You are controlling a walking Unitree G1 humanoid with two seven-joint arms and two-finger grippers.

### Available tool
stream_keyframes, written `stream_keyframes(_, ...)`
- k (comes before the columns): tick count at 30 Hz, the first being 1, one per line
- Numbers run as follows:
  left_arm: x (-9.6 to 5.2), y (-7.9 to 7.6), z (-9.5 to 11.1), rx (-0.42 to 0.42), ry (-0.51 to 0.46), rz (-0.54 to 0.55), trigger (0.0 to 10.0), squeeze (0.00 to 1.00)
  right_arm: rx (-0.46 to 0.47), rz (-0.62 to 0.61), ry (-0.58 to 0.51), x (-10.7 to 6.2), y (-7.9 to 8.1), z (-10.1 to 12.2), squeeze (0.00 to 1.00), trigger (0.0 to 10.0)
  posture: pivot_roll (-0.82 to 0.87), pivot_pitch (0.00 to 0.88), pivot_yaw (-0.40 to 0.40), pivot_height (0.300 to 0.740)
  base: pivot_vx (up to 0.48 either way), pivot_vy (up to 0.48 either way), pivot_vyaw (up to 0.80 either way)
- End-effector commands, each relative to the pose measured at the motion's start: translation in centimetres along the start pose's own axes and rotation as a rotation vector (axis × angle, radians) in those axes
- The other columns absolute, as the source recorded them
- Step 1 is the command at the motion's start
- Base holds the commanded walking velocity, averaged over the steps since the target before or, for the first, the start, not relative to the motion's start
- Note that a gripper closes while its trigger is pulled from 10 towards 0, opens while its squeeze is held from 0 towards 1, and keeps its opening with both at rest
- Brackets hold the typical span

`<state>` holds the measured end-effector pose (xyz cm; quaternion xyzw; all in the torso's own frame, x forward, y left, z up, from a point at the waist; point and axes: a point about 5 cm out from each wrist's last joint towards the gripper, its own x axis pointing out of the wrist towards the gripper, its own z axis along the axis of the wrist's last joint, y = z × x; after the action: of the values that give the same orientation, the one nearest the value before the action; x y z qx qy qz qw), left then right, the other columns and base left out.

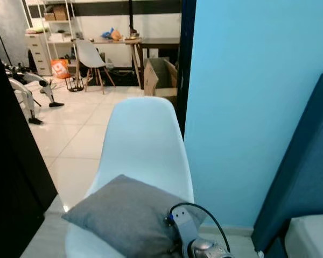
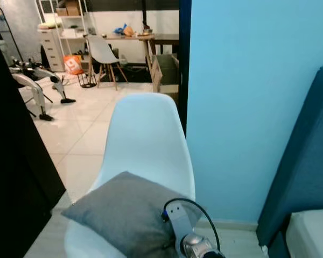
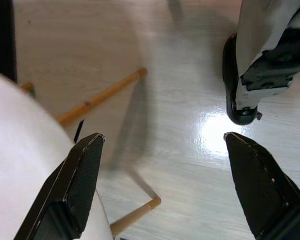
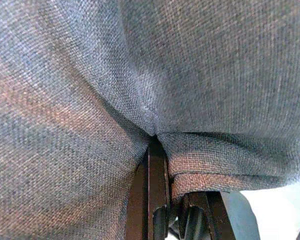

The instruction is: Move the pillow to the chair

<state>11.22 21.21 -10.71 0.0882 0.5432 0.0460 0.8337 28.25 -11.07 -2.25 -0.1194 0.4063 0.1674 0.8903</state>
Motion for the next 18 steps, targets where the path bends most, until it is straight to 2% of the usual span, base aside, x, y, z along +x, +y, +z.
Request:
stream_keyframes(1, 0.0, -0.1, -0.2, 0.000, 0.012, -0.003, 10.0, 0.00, -0.004, -0.075, 0.018, -0.1, -1.2, -0.2, 0.00, 10.0, 0.05, 0.059, -0.025, 0.576, 0.000, 0.000, 0.00)
stream_keyframes(6, 0.0, -0.1, -0.3, 0.004, 0.015, -0.003, 10.0, 0.00, -0.016, -0.084, 0.022, -0.2, -1.5, -0.3, 0.00, 10.0, 0.05, 0.059, -0.025, 0.576, 0.000, 0.000, 0.00)
stream_keyframes(11, 0.0, -0.1, -0.4, 0.008, 0.017, -0.004, 10.0, 0.00, -0.058, -0.018, 0.016, -0.1, -0.6, -0.4, 0.00, 10.0, 0.05, 0.060, -0.030, 0.576, 0.000, 0.000, 0.00)
stream_keyframes(18, -0.1, -0.2, -0.5, 0.007, 0.019, -0.005, 10.0, 0.00, -0.091, -0.018, 0.011, 0.0, -0.2, -0.2, 0.00, 10.0, 0.05, 0.059, -0.034, 0.576, 0.000, 0.000, 0.00)
